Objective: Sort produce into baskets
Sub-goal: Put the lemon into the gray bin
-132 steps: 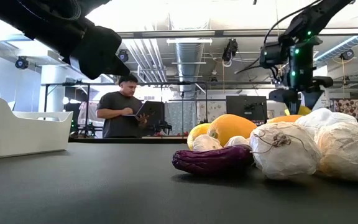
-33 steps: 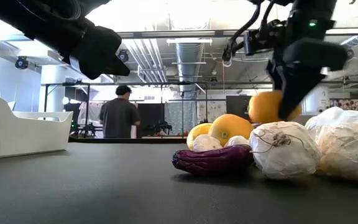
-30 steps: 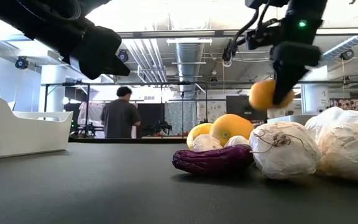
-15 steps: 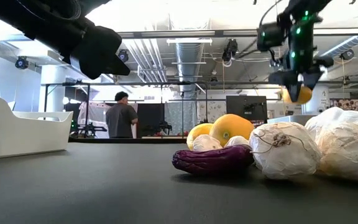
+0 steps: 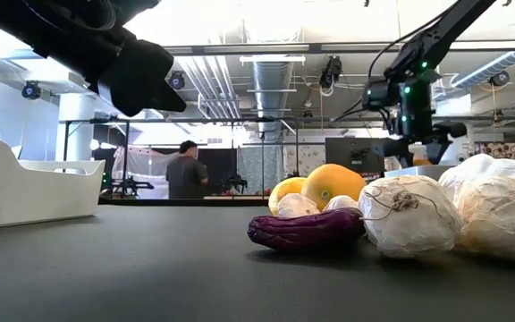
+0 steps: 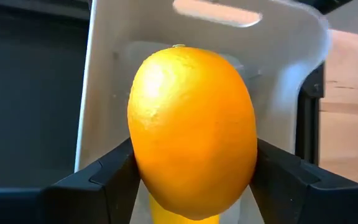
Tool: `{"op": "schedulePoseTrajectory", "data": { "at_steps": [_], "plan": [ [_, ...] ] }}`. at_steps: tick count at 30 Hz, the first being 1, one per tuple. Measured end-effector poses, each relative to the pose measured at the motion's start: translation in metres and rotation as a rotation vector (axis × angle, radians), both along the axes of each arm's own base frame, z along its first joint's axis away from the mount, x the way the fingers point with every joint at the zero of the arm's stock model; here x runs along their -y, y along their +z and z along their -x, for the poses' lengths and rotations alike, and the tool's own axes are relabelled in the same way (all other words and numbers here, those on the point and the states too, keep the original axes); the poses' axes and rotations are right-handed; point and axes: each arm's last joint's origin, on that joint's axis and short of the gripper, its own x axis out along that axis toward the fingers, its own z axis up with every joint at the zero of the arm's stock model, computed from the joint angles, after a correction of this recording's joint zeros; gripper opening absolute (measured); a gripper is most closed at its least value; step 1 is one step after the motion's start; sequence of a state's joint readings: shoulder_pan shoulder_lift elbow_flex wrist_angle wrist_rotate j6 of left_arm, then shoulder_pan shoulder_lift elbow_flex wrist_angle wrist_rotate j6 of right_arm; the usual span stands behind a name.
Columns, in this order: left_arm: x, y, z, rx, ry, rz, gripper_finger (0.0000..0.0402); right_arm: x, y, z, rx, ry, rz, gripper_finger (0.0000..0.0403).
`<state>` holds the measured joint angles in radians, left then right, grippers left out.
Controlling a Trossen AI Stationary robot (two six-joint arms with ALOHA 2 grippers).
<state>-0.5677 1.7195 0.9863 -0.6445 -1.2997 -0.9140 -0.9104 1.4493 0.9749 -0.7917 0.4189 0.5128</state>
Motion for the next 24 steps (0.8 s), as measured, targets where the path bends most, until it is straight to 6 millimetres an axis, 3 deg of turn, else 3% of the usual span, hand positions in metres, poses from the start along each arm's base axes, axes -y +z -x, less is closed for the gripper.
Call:
{"op": "schedulePoseTrajectory", "data": {
  "at_steps": [8, 14, 16, 19, 24],
  "plan": [
    [0.000, 0.000, 0.000, -0.006, -0.001, 0.006, 0.0166, 0.006, -0.003, -0.002, -0.034, -0.012, -0.003, 0.0305],
    [0.000, 0.000, 0.000, -0.008, -0.002, 0.005, 0.0166, -0.007, 0.037, -0.010, 0.048, 0.126, 0.075, 0.0340],
    [0.000, 0.000, 0.000, -0.007, -0.001, 0.003, 0.0166, -0.026, 0.052, -0.021, 0.115, 0.252, 0.109, 0.0343],
    [0.000, 0.000, 0.000, 0.002, 0.001, -0.010, 0.0166, -0.069, 0.066, -0.045, 0.224, 0.507, 0.152, 0.0339],
    [0.000, 0.001, 0.000, 0.010, 0.004, -0.019, 0.0166, -0.156, 0.064, -0.084, 0.406, 0.937, 0.152, 0.0326]
  ]
}}
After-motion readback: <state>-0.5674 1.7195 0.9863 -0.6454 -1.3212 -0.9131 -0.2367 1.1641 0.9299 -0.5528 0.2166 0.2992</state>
